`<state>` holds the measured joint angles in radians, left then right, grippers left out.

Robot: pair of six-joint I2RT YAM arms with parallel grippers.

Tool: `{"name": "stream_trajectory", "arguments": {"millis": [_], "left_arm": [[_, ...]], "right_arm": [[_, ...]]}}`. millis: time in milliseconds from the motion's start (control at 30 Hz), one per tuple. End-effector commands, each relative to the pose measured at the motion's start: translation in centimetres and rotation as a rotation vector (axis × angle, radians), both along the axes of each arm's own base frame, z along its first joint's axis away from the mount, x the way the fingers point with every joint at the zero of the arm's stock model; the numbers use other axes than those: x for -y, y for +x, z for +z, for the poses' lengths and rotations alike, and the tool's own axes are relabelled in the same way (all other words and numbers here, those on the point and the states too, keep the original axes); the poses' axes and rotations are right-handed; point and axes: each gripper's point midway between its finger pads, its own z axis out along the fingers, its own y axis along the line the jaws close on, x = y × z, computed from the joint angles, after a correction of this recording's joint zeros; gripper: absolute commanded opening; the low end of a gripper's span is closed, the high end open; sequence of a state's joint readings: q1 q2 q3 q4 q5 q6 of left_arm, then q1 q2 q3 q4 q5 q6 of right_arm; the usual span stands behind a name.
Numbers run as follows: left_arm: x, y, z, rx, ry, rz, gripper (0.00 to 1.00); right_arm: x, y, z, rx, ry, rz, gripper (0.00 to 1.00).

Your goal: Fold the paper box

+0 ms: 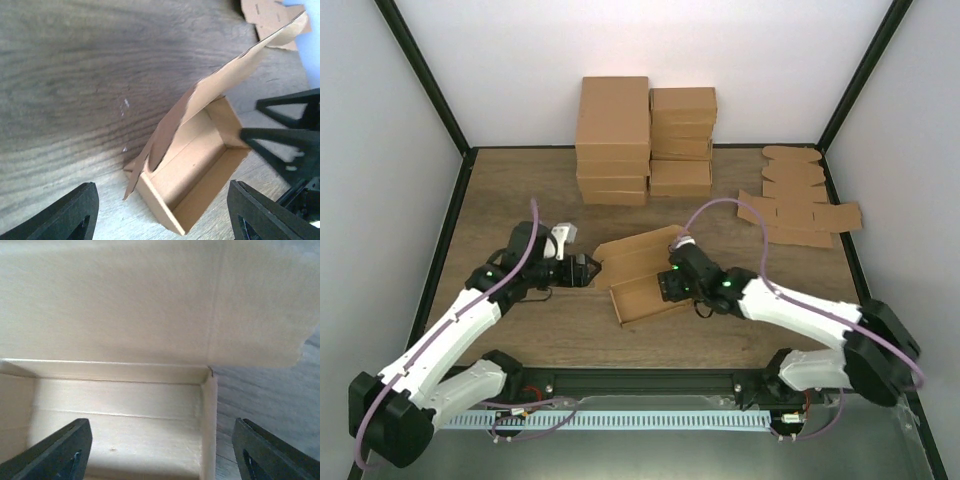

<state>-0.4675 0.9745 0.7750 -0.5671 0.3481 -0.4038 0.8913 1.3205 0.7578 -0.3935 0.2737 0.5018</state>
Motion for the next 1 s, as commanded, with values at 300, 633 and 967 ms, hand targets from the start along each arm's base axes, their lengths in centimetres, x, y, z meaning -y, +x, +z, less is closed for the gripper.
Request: {"name": "stream_trajectory", "arguments": {"millis": [300,633,967], "left_arm": [[0.6,-0.2,-2.5,-0.009,-0.078,0.109,0.73],[0.6,1.3,-2.9,0.019,-0.027,0.126,0.57],[1.1,1.3,-3.4,0.0,-0.02,0.094,0.38]], "right_arm": [[3.0,4.2,10.4,0.2,0.335,0.119,0.96],[2.8,7.1,9.8,0.235,0.345,0.181,0.96],[1.0,8.1,7.0,0.136,0.335,0.262,0.9]]}}
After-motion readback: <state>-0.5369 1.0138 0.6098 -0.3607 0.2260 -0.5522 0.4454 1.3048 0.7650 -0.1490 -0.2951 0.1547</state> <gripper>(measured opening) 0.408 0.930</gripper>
